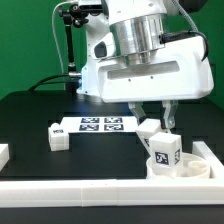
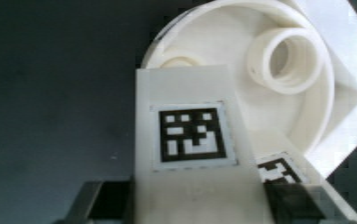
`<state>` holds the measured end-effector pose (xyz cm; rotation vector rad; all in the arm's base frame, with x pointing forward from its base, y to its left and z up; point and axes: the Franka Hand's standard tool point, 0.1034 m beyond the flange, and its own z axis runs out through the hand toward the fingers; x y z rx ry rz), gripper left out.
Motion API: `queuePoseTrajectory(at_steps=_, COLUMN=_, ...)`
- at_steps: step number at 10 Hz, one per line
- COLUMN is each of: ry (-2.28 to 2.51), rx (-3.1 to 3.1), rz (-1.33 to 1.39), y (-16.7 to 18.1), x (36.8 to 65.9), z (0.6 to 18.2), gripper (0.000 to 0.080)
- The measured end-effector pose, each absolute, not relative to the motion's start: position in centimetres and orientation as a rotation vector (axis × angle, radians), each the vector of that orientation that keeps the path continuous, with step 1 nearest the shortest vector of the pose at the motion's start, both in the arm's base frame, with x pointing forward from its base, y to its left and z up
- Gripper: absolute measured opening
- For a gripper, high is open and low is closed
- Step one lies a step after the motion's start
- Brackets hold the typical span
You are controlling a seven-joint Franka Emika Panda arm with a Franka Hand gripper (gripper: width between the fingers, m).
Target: Assemble stool
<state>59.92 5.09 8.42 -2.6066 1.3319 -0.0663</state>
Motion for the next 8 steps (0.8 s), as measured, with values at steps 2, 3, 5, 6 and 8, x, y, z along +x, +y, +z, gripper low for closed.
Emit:
queuePoseTrajectory(at_steps=2, ry=1.613, rx=-2.443, rz=-0.023, y=6.2, x=59.4, z=8.5, gripper=0.0341)
queuePoseTrajectory(at_steps=3, ry=1.683, rx=-2.396, rz=-0.005, y=6.5, x=59.3, z=8.5, gripper=0.0341)
queuePoseTrajectory(at_steps=5, ry=1.858, rx=-2.253, rz=0.039, y=7.2, x=59.1, z=8.6, gripper=0.0341)
queuePoseTrajectory(at_steps=6, ry=1.910, rx=-2.203, rz=0.047, y=7.2, x=59.1, z=8.6, gripper=0.0341)
queuePoseTrajectory(at_steps=8, ry=1.984, rx=-2.118, rz=0.071, y=7.5, x=59.0, z=8.6, gripper=0.0341)
